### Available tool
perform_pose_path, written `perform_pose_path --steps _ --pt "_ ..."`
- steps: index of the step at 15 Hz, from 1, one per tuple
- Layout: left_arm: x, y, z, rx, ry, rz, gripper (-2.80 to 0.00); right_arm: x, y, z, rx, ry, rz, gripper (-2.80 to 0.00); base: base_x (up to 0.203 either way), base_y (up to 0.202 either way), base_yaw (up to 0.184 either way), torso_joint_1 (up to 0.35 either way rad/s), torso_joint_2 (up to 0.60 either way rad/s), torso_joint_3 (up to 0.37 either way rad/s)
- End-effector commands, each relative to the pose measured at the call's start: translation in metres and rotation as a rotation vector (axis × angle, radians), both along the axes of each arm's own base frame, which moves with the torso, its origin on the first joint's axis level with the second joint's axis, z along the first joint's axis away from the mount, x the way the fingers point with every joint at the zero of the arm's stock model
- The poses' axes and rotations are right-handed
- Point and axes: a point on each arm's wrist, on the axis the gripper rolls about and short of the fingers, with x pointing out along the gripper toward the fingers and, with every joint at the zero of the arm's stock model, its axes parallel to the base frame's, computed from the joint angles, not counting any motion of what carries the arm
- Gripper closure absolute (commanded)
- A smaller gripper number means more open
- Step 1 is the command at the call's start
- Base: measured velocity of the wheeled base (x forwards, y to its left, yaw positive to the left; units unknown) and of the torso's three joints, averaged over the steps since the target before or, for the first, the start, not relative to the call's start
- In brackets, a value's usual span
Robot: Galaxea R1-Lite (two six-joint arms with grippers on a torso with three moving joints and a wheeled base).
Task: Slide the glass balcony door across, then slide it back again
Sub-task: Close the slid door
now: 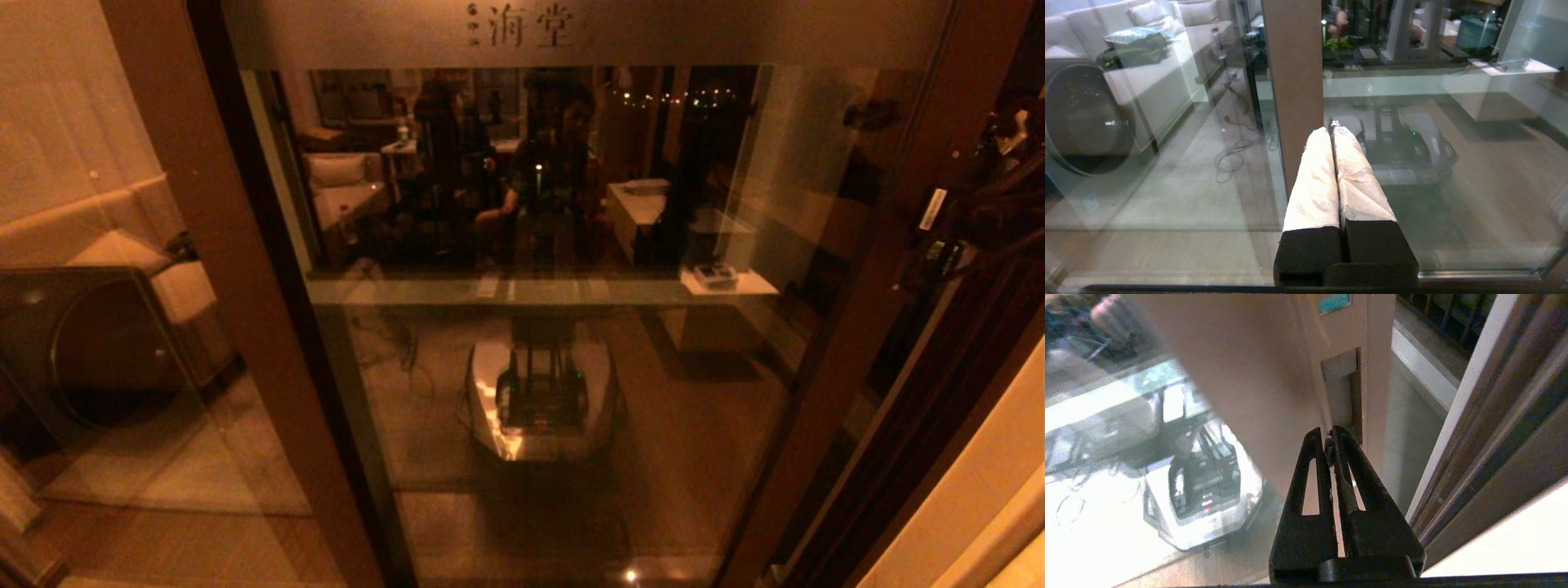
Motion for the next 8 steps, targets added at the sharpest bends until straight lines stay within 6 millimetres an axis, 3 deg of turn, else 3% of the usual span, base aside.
perform_pose_path --steps 1,8 --pt "0.003 0.000 -0.010 0.000 0.035 0.000 0.00 -0.016 0.005 0.013 -0.004 -0.023 0.005 0.00 0.000 0.000 0.000 0.000 0.00 0.000" --pt "0.003 0.000 -0.009 0.000 0.034 0.000 0.00 0.003 -0.001 -0.006 -0.031 0.070 -0.041 0.00 0.000 0.000 0.000 0.000 0.00 0.000"
